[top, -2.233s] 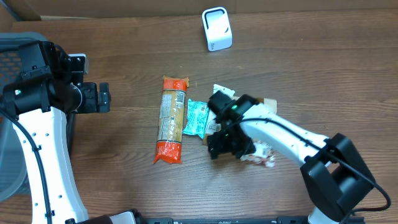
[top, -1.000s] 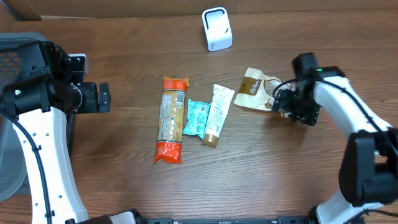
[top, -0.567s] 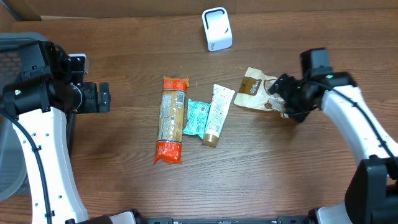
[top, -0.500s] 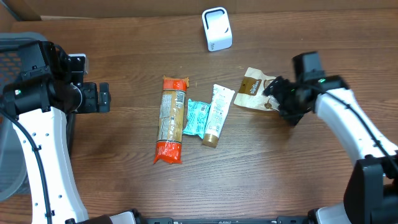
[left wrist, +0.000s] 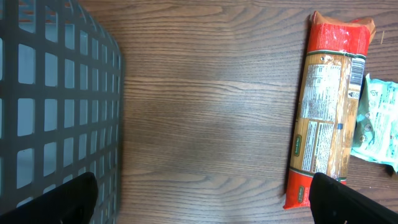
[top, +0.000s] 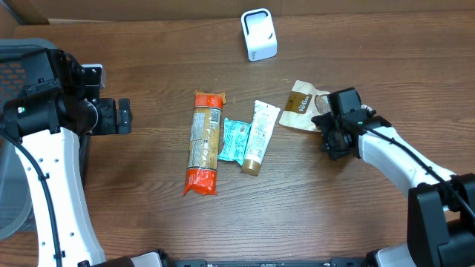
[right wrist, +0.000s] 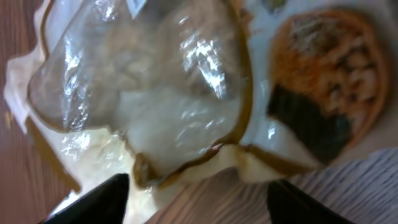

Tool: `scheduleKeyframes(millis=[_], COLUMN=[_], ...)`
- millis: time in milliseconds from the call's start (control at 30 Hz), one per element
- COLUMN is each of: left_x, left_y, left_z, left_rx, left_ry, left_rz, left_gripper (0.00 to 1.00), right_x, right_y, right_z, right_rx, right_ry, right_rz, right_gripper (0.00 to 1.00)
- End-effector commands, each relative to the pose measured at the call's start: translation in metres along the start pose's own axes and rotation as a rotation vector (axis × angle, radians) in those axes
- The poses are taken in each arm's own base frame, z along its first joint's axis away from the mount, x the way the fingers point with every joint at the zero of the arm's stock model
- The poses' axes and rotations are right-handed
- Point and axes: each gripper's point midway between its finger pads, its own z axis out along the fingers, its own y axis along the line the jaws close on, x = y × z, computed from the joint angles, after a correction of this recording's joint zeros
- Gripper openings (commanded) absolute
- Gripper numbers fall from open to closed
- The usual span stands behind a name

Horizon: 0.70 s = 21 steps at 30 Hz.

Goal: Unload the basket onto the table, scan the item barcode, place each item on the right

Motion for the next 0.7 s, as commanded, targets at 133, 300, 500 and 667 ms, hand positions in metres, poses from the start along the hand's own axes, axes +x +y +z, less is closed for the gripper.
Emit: scheduleKeyframes(millis=[133, 300, 500, 667], left_x=[-0.002, -0.002, -0.002, -0.002], left_y=[-0.003, -0.003, -0.003, -0.003], left_z=[-0.006, -0.006, -0.006, -0.006], left_rx=[0.011, 0.011, 0.011, 0.011], left_ry=[-0.023, -0.023, -0.023, -0.023], left_rz=[0.029, 0.029, 0.029, 0.029], left_gripper=[1.0, 1.0, 1.0, 1.0], right_x=[-0.017, -0.02, -0.02, -0.003], right_y=[-0.005, 0.009, 0.028, 0.049], right_z=[0.003, 0.003, -0.001, -0.028], right_rx=[0.019, -0.03, -0.098, -0.243], right_ry=[-0.112, -0.131, -0.133, 0.033], right_rz=[-0.202, -0.329, -0.485, -0.577], right_gripper=[0.34, 0.24, 0.04, 0.04])
